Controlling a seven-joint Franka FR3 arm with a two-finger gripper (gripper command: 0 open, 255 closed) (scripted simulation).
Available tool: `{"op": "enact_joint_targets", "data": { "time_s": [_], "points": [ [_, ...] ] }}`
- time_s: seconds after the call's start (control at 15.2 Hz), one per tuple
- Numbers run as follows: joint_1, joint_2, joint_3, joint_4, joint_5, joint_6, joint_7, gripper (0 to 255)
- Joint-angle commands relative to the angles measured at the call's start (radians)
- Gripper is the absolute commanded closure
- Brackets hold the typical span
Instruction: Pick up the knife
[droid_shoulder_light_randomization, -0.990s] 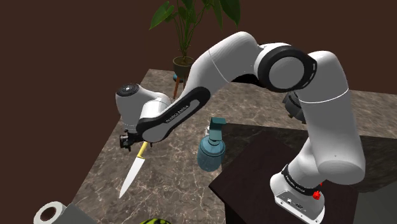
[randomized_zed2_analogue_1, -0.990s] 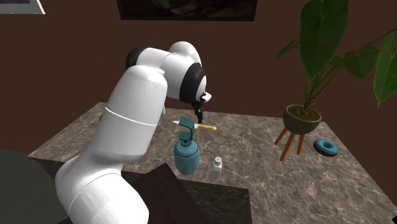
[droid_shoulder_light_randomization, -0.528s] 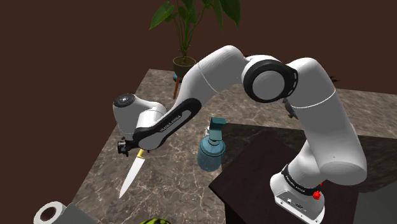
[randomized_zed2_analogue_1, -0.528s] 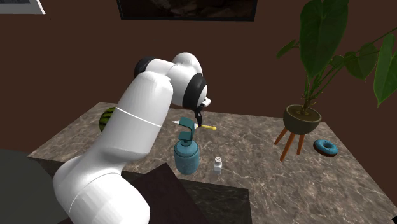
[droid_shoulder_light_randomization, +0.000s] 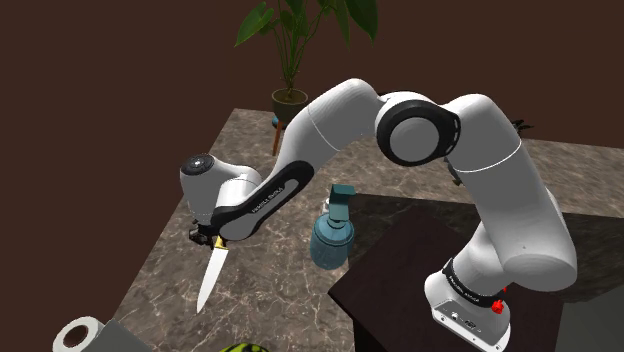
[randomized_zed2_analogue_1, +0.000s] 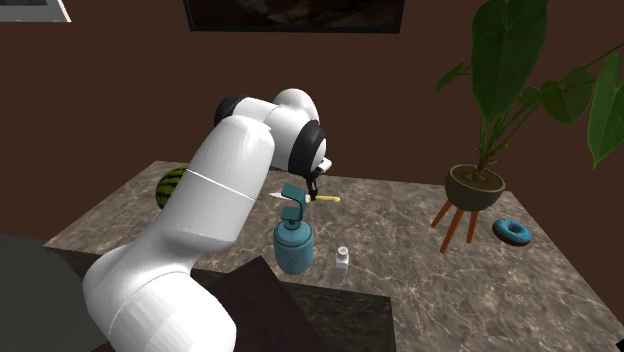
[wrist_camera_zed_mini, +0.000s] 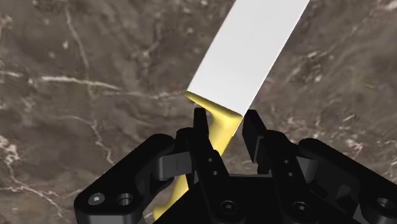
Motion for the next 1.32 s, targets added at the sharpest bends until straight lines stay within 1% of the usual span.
{"op": "enact_joint_targets", "data": {
  "time_s": [0.0, 0.33, 1.25],
  "points": [
    [0.0, 0.001, 0.0, -0.001, 0.0, 0.0, 0.0, 255],
    [0.0, -0.001, 0.0, -0.002, 0.0, -0.001, 0.0, 255],
    [-0.031, -0.133, 0.046, -0.03, 0.046, -0.105, -0.029, 255]
  ]
}}
